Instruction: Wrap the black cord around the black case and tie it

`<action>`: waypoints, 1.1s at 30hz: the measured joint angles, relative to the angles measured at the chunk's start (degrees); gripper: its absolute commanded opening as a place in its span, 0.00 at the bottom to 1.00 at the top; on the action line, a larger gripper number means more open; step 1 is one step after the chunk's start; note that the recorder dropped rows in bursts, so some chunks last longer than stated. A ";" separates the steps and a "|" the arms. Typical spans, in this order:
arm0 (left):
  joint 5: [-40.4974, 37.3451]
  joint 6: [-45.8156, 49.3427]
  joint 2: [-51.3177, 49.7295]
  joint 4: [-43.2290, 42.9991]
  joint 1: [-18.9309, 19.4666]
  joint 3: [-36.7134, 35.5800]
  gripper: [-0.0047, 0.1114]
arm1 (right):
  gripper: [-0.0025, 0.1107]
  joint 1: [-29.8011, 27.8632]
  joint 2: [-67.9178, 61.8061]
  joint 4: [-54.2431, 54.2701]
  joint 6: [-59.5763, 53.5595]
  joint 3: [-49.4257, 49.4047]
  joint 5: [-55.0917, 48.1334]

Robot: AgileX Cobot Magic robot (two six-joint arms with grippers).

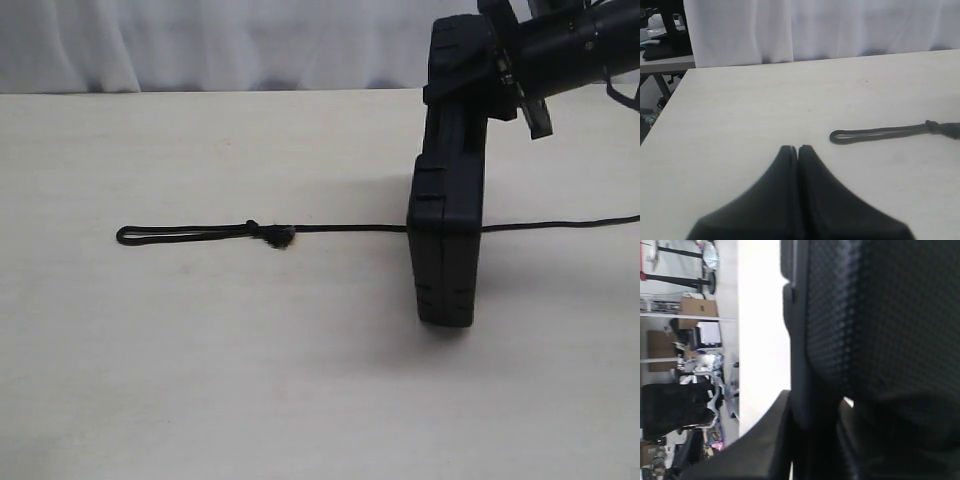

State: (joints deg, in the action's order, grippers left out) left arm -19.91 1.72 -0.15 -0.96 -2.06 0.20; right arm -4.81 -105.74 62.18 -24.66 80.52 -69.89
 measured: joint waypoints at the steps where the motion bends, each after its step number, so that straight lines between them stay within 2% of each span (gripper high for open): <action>1: 0.00 0.00 0.00 0.00 0.00 0.00 0.04 | 0.06 0.00 0.00 1.21 -0.61 -0.27 0.14; 12: 0.00 0.00 0.00 0.00 0.00 0.00 0.04 | 0.06 0.00 -2.09 9.36 -5.09 -4.81 0.70; 19: 0.00 0.00 0.00 0.00 0.00 0.00 0.04 | 0.06 0.00 -2.16 9.86 -9.61 -5.02 -0.27; 33: 0.53 0.00 0.00 -1.61 0.00 0.00 0.04 | 0.06 0.11 -2.16 9.99 -9.60 -5.02 -0.37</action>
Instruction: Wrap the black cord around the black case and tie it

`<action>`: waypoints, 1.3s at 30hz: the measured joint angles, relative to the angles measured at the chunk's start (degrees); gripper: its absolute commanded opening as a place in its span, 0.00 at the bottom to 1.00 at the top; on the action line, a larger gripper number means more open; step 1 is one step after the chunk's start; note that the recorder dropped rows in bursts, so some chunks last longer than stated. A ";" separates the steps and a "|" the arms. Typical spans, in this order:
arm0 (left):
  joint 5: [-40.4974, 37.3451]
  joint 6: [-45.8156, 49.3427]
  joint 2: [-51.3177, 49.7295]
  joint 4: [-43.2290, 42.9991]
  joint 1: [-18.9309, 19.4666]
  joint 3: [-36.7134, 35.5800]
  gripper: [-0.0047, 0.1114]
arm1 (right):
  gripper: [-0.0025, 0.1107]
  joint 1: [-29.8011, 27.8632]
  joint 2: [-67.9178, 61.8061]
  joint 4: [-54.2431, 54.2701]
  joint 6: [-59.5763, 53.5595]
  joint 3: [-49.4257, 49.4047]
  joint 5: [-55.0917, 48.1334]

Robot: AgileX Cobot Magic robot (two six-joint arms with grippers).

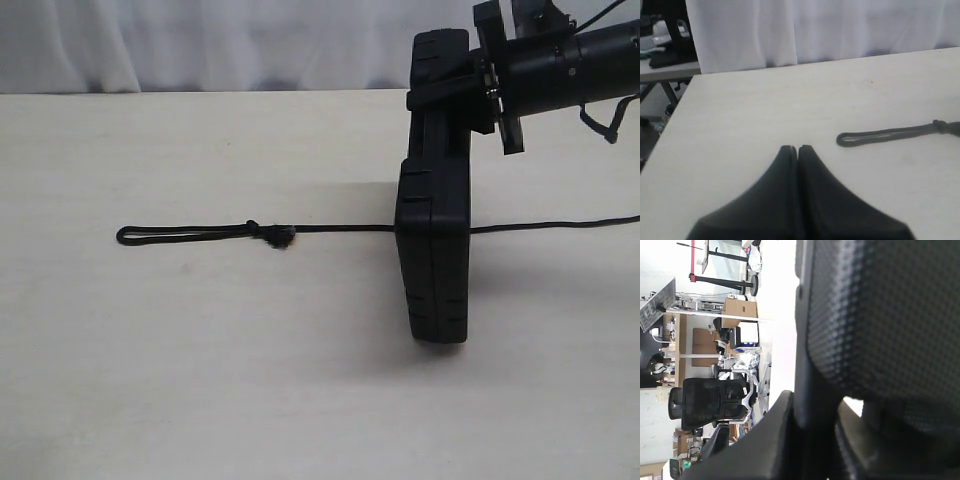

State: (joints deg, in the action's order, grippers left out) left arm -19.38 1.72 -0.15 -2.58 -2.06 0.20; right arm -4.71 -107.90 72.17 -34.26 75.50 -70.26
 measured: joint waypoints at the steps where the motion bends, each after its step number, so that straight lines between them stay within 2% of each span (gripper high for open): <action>1: 1.39 0.00 0.00 -1.56 0.00 0.00 0.04 | 0.06 0.00 0.00 0.00 0.00 0.00 0.00; 3: 5.28 -0.58 0.00 -1.22 0.00 -0.03 0.04 | 0.06 0.00 0.00 0.00 0.00 0.00 0.00; 6: 14.53 -3.17 0.00 6.87 0.00 -0.03 0.04 | 0.06 0.00 0.00 0.00 0.00 0.00 0.00; 9: 27.40 -5.32 0.00 11.73 0.00 -0.03 0.04 | 0.06 0.00 0.00 0.00 0.00 0.00 0.00; 12: 39.24 -12.81 0.00 13.52 0.00 -0.03 0.04 | 0.06 0.00 0.00 0.10 0.00 0.00 0.00; 14: 44.75 -19.66 0.09 10.92 0.00 -0.03 0.04 | 0.06 0.00 0.00 0.10 0.00 0.00 0.00; 17: 46.57 -30.25 -2.32 -3.05 0.00 3.23 0.04 | 0.06 0.00 0.00 0.10 0.00 0.00 0.00; 20: 50.68 -43.82 -11.02 -21.07 0.00 10.28 0.04 | 0.06 0.00 0.00 0.10 0.00 0.00 0.00; 23: 61.81 -53.19 -24.14 -38.30 0.00 17.08 0.04 | 0.06 0.00 0.00 0.10 0.00 0.00 0.00; 27: 82.70 -55.92 -44.70 -54.29 0.00 26.06 0.04 | 0.06 0.00 0.00 0.10 0.00 0.00 0.00; 28: 86.96 -56.15 -55.50 -59.12 -0.61 30.06 0.04 | 0.06 0.00 0.00 0.10 0.00 0.00 0.00; 29: 87.67 -55.81 -59.25 -60.22 -1.33 31.36 0.04 | 0.06 0.00 0.00 0.10 0.00 0.00 0.00; 30: 87.71 -52.48 -67.90 -61.72 -4.53 33.79 0.04 | 0.06 0.00 0.00 0.10 -0.10 0.00 0.00; 31: 87.60 -49.27 -70.89 -62.26 -6.87 34.82 0.04 | 0.06 0.00 0.00 0.10 -0.10 0.00 0.00; 32: 87.71 -40.89 -77.31 -62.81 -12.24 36.82 0.04 | 0.06 0.00 0.00 0.10 -0.10 0.00 0.00; 33: 87.84 -37.49 -79.55 -62.87 -14.38 37.68 0.04 | 0.06 0.00 0.00 0.10 -0.10 0.00 0.00; 35: 87.02 -26.35 -88.18 -61.59 -23.00 42.50 0.04 | 0.06 0.00 0.00 0.10 -0.10 0.00 0.00; 39: 82.66 -22.73 -98.13 -59.00 -30.22 50.04 0.04 | 0.06 0.00 0.00 0.10 -0.10 0.00 0.00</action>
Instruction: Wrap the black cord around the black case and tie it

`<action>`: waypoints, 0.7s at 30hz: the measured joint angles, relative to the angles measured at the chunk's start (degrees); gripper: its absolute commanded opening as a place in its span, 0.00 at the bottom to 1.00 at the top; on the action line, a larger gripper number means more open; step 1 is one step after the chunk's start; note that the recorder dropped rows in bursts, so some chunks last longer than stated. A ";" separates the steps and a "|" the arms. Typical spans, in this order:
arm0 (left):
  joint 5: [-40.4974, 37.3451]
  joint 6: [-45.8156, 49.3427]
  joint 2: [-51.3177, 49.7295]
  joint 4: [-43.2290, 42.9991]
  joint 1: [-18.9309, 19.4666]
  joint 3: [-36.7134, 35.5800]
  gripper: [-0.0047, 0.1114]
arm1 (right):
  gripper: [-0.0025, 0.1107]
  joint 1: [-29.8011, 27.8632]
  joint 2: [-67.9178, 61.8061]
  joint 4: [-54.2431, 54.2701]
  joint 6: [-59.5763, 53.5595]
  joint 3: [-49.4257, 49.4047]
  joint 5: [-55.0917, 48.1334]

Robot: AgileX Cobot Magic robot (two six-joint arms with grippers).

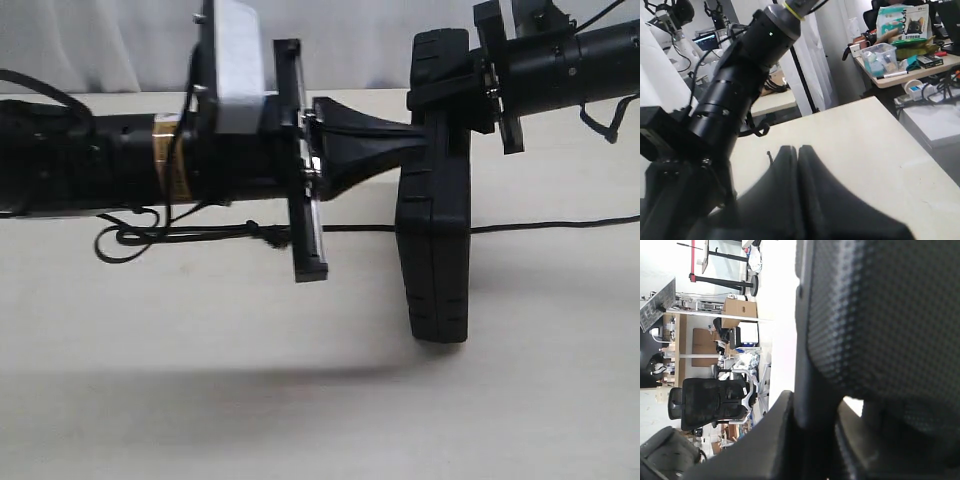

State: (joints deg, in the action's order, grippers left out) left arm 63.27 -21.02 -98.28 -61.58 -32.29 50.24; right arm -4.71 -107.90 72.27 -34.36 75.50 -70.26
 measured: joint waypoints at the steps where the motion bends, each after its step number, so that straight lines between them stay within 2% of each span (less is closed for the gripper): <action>1: -0.86 0.59 -1.45 0.16 -1.18 1.38 0.04 | 0.06 0.00 0.00 0.00 0.00 0.00 0.00; 4: -4.66 1.65 -6.95 0.16 -3.96 6.44 0.04 | 0.06 0.00 0.00 -0.35 0.00 0.00 0.00; 8: -7.46 1.65 -9.82 0.29 -4.79 9.39 0.04 | 0.06 0.00 0.00 -0.58 0.00 0.00 0.00; 21: -12.20 1.65 -12.15 6.74 -7.70 10.97 0.04 | 0.06 0.00 0.00 -1.05 -2.08 0.00 -0.35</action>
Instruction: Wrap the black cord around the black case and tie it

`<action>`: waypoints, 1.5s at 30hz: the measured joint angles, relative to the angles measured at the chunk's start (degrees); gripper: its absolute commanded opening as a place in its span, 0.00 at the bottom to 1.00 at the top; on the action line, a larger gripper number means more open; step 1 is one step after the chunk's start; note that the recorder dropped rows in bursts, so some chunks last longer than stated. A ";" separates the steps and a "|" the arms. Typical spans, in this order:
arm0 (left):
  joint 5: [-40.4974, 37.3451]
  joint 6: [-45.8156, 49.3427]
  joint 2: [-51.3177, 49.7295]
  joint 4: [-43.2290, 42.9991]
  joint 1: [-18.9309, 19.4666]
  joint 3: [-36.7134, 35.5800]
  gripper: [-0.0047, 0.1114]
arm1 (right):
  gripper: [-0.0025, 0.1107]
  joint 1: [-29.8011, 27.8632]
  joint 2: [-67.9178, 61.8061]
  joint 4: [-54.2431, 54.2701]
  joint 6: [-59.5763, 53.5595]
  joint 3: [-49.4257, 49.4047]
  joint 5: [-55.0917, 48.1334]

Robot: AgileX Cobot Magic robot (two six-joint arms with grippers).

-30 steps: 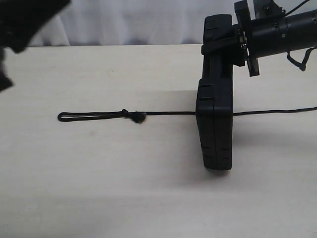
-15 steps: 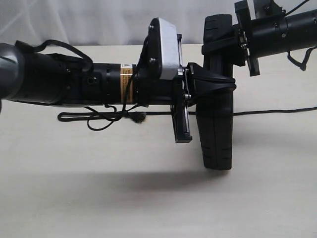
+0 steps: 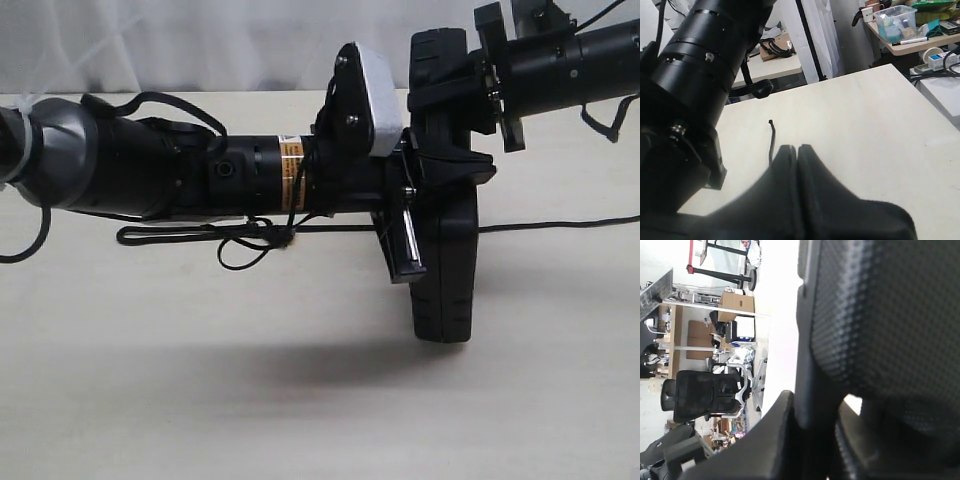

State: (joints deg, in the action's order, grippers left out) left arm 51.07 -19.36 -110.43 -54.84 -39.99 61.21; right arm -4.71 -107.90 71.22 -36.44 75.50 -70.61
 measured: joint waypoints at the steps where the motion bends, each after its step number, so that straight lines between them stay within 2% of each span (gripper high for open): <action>1: -0.58 0.00 0.00 0.35 -0.32 0.24 0.04 | 0.06 0.00 0.00 -0.23 -0.42 0.00 0.00; 4: -1.99 -0.21 0.00 1.73 -1.23 0.34 0.04 | 0.08 0.00 0.00 -1.26 -0.56 0.33 -0.13; 10: -4.11 -1.16 -0.03 3.45 -1.48 0.57 0.04 | 0.30 0.00 0.46 -3.24 1.72 0.79 1.85; 14: -5.55 -1.59 -0.03 4.33 -1.48 0.79 0.04 | 0.37 0.00 0.46 -6.91 2.45 1.95 2.39; 23: -6.91 -2.83 -0.03 4.61 -1.48 1.02 0.04 | 0.37 0.00 0.12 -10.28 3.49 5.69 1.09; 35: -6.95 -2.92 -0.03 4.69 -1.53 1.02 0.04 | 0.37 -3.61 0.04 -18.41 9.47 11.11 0.53; 45: -0.75 -3.20 -2.81 6.49 -1.53 1.13 0.04 | 0.37 -3.83 0.14 -18.71 10.08 11.14 0.41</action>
State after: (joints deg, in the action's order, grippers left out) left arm 50.32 -22.57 -113.24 -48.35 -41.52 62.35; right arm -8.54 -107.76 52.51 -26.36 86.64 -70.20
